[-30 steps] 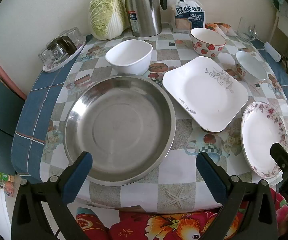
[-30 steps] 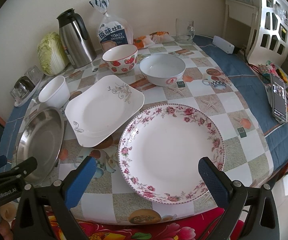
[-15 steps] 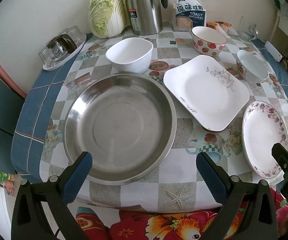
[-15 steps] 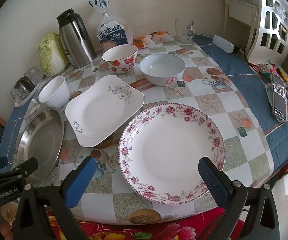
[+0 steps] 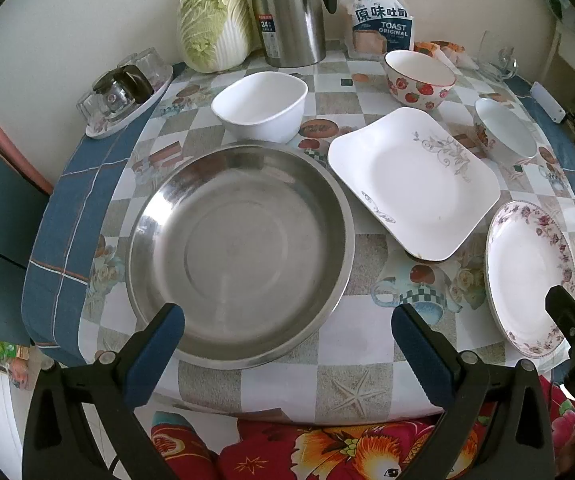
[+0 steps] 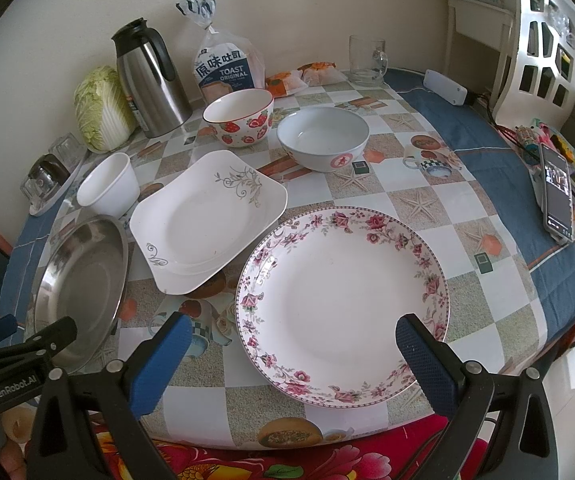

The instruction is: Organize plates and bowls

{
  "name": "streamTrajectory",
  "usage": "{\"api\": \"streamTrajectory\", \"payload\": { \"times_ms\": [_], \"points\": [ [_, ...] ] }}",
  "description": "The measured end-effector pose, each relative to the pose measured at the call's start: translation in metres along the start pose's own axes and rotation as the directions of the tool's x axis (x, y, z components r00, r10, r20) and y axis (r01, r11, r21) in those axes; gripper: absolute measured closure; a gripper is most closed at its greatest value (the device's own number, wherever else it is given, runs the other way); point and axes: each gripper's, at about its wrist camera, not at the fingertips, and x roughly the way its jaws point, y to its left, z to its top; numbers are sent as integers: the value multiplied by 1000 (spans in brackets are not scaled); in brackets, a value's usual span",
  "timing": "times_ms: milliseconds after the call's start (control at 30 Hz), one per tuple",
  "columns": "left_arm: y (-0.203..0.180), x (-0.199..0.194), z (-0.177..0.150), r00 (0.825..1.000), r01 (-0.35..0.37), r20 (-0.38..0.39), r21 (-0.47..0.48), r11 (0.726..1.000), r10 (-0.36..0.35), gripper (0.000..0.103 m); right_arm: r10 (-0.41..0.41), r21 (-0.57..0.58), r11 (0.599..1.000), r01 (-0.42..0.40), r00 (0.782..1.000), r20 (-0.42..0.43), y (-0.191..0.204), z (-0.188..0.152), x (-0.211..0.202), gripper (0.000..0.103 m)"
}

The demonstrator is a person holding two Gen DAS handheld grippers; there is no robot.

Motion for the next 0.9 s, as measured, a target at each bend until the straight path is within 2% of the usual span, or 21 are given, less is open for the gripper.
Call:
{"api": "streamTrajectory", "payload": {
  "times_ms": [533,700,833,900],
  "points": [
    [3,1,1,1000,11,-3,-14,1000,-11,0,-1,-4,1000,1,1000,-18,1,1,3,0],
    [25,2,15,1000,24,7,-110,994,-24,0,3,-62,998,-3,1000,-10,21,13,3,0],
    [54,3,28,998,64,-1,-245,967,-67,0,21,-98,995,-22,1000,-8,43,32,6,0],
    [68,0,36,998,62,9,-303,951,-62,0,42,-97,994,-43,999,-9,53,43,8,0]
  ]
}}
